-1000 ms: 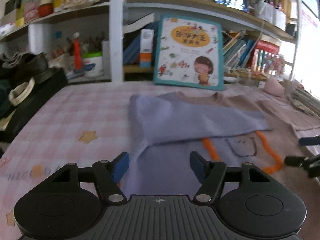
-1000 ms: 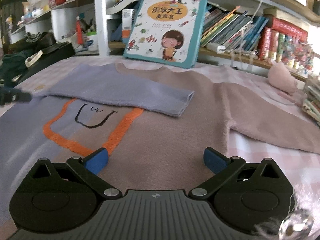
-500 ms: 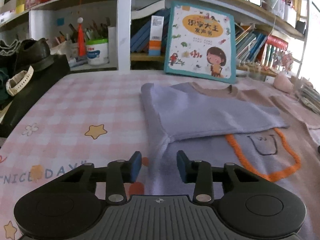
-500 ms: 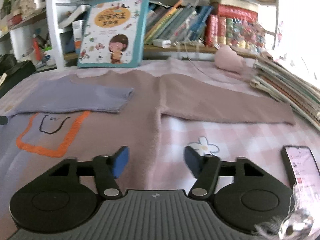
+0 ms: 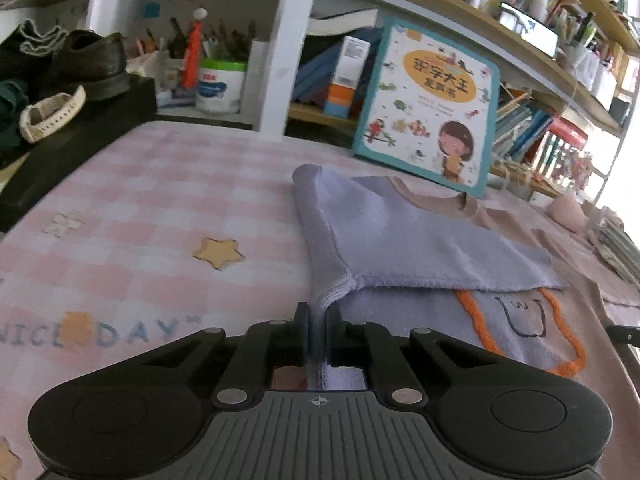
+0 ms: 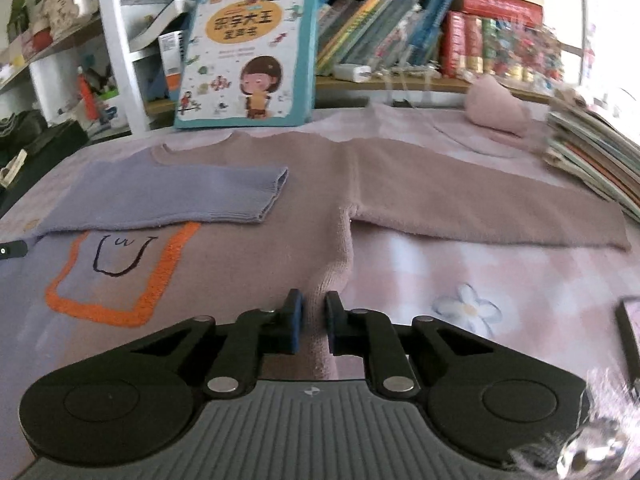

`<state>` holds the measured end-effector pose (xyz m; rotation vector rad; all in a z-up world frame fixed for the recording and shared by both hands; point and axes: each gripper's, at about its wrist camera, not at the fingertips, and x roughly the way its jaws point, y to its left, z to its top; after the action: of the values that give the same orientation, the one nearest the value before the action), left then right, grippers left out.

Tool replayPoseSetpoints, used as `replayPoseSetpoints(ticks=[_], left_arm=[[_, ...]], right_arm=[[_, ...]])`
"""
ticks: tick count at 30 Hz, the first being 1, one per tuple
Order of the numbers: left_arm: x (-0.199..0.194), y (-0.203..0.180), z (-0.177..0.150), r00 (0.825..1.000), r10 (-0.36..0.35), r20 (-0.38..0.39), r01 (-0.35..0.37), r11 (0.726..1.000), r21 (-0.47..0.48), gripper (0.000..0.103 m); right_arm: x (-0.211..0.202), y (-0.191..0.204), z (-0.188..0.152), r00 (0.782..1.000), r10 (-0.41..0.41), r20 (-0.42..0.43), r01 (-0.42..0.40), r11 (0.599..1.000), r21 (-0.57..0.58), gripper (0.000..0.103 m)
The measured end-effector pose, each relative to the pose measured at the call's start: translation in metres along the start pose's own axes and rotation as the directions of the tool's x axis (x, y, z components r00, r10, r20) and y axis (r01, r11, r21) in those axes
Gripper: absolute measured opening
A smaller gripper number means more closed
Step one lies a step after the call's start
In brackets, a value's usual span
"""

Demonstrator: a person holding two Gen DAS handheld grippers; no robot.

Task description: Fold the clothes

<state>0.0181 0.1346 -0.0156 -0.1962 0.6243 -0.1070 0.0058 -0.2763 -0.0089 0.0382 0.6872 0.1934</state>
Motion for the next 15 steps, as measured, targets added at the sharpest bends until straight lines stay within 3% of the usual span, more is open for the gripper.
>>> replayPoseSetpoints(ticks=[8, 15], left_arm=[[0.009, 0.033, 0.022, 0.998, 0.060, 0.000, -0.060, 0.998, -0.026, 0.006], [0.009, 0.035, 0.021, 0.997, 0.076, -0.005, -0.076, 0.997, -0.023, 0.006]], right_arm=[[0.036, 0.036, 0.024, 0.999, 0.052, 0.001, -0.052, 0.997, -0.063, 0.012], [0.039, 0.039, 0.025, 0.998, 0.058, 0.003, -0.058, 0.996, -0.070, 0.012]])
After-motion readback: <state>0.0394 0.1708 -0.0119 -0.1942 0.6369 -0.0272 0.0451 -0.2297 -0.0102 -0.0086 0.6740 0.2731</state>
